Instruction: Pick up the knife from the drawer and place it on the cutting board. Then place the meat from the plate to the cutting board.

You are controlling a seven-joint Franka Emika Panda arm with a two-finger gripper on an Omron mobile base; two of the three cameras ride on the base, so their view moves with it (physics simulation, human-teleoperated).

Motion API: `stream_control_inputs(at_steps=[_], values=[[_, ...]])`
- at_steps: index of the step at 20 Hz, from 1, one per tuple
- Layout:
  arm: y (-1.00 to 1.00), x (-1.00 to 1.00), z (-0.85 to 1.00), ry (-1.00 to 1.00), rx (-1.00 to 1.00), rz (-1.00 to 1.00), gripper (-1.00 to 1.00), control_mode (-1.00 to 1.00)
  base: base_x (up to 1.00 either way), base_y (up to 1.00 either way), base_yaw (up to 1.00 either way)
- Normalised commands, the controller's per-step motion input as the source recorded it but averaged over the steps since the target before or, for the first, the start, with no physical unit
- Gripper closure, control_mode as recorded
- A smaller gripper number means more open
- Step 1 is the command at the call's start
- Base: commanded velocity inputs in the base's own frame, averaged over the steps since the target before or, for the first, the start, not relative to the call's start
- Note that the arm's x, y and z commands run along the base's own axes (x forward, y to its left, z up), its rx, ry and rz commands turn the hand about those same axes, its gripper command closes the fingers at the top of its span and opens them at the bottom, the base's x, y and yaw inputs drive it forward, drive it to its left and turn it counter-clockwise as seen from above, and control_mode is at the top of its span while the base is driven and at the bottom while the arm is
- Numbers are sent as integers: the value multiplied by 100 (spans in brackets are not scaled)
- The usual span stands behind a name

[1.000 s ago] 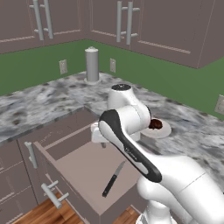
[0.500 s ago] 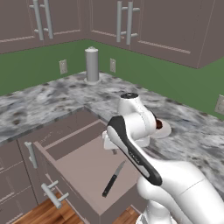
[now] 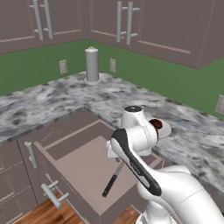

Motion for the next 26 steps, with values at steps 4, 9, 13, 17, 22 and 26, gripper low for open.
stream_control_inputs(at_steps=[4,9,13,17,22,26], values=[[0,28,-36,0,0,0,-100,-100,0,0,0],[0,32,-37,-3,1,0,-100,-100,0,0,0],[11,38,-31,-3,0,0,-100,-100,0,0,0],[7,33,-48,-2,4,0,-100,-100,0,0,0],[11,21,-45,-1,3,0,-100,-100,0,0,0],[5,10,-34,0,0,0,-100,-100,0,0,0]])
